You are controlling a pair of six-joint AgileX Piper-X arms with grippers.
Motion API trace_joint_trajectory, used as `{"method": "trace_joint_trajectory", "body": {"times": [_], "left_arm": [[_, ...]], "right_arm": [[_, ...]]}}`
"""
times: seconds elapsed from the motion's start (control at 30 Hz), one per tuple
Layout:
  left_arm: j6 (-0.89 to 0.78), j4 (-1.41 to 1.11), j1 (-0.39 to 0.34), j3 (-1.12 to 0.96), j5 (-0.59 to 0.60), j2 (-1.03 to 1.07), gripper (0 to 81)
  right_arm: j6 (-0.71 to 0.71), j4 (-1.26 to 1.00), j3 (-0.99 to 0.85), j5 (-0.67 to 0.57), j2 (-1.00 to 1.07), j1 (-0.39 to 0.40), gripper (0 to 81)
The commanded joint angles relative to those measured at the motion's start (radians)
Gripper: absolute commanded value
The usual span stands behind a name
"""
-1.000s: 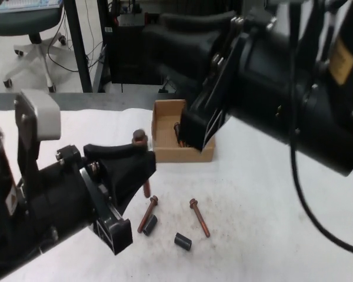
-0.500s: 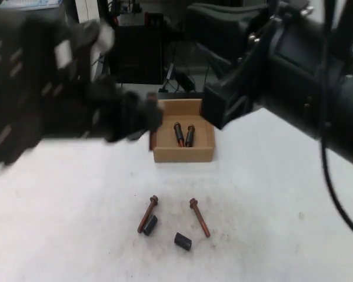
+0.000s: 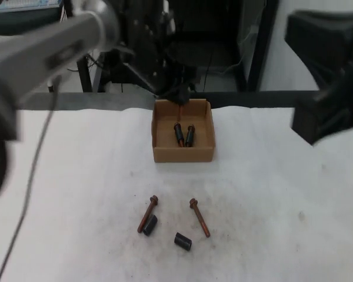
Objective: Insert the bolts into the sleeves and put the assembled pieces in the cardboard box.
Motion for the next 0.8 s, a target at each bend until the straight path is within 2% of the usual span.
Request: {"method": "trace_joint_trajectory", "body": {"times": [0.0, 0.2, 0.43, 0.5, 0.67, 0.77], "left_arm": [[0.005, 0.058, 0.002, -0.154, -0.009, 0.107, 0.0], [-0.028, 0.061, 0.002, -0.217, -0.027, 0.2, 0.0], [0.079, 0.045, 0.002, -0.217, -0.027, 0.22, 0.2], [0.108, 0.043, 0.003, -0.22, -0.027, 0.22, 4.1], [0.069, 0.047, 0.008, -0.235, -0.032, 0.22, 25.7], [0.016, 0.05, 0.012, -0.251, -0.039, 0.22, 26.7]], "right_arm": [[-0.005, 0.075, -0.005, 0.076, -0.032, -0.004, 0.0], [-0.005, 0.15, -0.005, 0.168, -0.071, -0.004, 0.0], [-0.005, 0.205, -0.005, 0.172, -0.072, -0.004, 0.0], [-0.005, 0.207, -0.005, 0.175, -0.072, -0.004, 0.0], [-0.005, 0.207, -0.005, 0.175, -0.072, -0.004, 0.0], [-0.005, 0.218, -0.005, 0.174, -0.072, -0.004, 0.0]]}}
